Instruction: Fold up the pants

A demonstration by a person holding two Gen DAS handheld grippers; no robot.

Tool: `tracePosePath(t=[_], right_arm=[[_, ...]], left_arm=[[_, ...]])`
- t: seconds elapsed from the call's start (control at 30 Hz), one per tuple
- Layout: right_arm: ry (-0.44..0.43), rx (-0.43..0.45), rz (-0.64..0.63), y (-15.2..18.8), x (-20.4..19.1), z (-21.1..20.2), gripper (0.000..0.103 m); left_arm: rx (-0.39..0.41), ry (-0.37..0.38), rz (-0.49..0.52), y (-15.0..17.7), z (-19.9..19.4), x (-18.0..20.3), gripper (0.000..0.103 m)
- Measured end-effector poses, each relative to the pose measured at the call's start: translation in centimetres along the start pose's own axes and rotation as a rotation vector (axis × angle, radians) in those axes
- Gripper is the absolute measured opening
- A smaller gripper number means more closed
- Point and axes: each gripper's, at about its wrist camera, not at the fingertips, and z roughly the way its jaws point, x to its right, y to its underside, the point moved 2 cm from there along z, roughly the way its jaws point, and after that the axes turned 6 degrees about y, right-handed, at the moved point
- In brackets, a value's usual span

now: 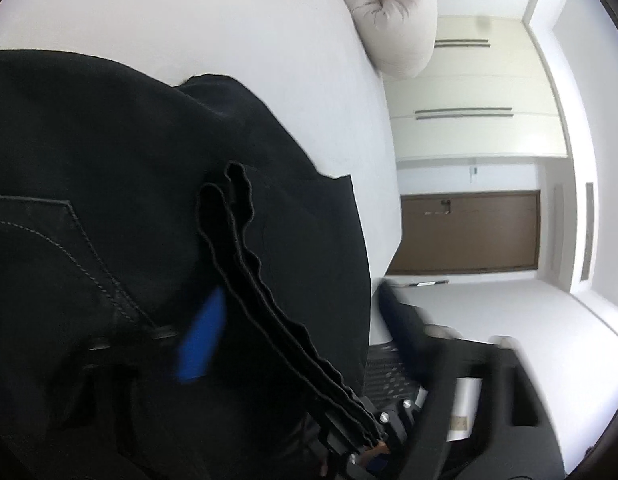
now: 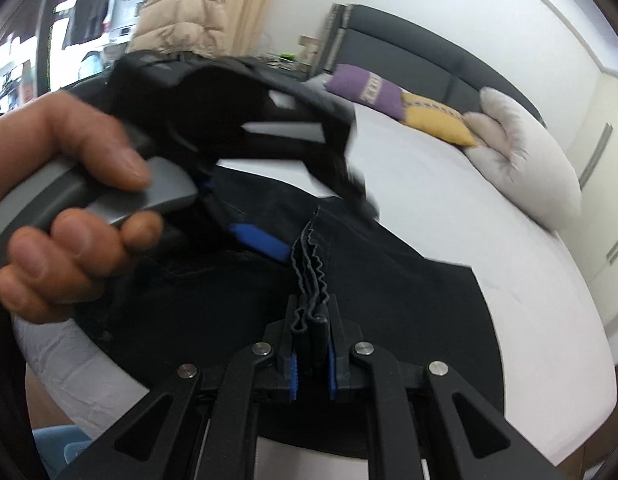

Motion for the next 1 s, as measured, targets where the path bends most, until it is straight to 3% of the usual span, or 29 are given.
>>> tracePosePath(t=[0.1,0.33,0.67,0.87,1.0], right_arm=[[-0.012,0.016,-0.034,-0.5,-1.1,-0.4,0.012],[-0.021,0.013,-0.065,-0.3,-2.0,-0.7,0.012],[-0.046,-0.014,-0.116,-0.6,-3.2,0.6,0.012],[-0.062,-0.1,-0.121,1.2,-2.9,3.6,0.014],[-0.061,-0.093,-0.142,0.9,-2.7,3.3,0.022]], left_arm=[[-0.013,-0.019,0.027,0.3,-0.7,0.7,0.031],[0.032,-0.071,0.079,0.7,-3.1,0.9,0.015],[0.059,-0.152,0.074,1.1,-4.1,-1.2,0.014],[0.069,-0.192,0.052,1.4,-3.3,-3.2,0.014],[0.089,-0.284,0.107,1.7,-3.8,-2.0,0.014]])
